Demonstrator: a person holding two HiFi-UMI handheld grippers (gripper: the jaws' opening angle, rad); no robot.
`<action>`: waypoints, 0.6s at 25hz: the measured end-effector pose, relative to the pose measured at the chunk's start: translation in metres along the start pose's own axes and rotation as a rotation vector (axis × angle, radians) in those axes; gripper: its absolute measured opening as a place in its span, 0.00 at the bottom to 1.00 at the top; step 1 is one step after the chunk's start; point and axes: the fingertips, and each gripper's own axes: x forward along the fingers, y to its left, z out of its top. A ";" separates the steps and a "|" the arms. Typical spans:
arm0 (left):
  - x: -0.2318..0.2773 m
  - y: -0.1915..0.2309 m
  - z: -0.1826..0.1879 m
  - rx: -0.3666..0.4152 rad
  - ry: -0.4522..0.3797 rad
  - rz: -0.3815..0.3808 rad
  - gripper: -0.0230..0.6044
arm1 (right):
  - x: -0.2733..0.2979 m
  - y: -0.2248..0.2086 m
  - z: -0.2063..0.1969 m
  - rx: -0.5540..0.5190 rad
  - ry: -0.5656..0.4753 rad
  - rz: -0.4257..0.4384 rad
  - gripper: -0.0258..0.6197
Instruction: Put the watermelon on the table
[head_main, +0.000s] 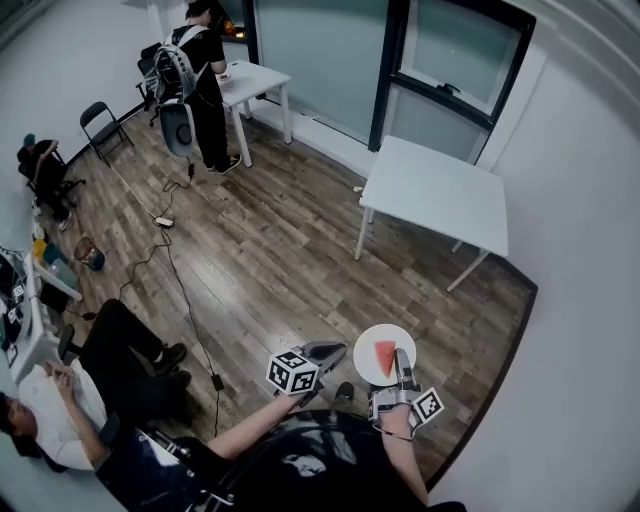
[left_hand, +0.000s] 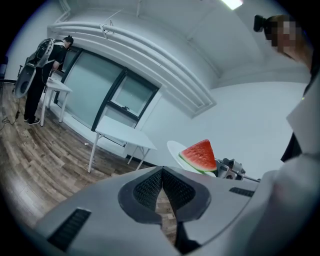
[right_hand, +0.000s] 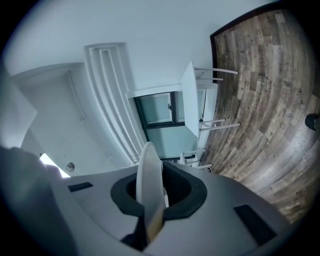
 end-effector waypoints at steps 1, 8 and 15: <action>0.011 0.001 0.008 0.002 -0.007 0.004 0.05 | 0.008 -0.002 0.010 0.013 -0.003 -0.004 0.08; 0.073 0.015 0.034 0.002 -0.007 0.030 0.05 | 0.053 -0.018 0.051 0.041 0.064 -0.019 0.08; 0.096 0.058 0.054 -0.067 -0.020 0.121 0.05 | 0.081 -0.034 0.085 0.078 0.041 -0.075 0.08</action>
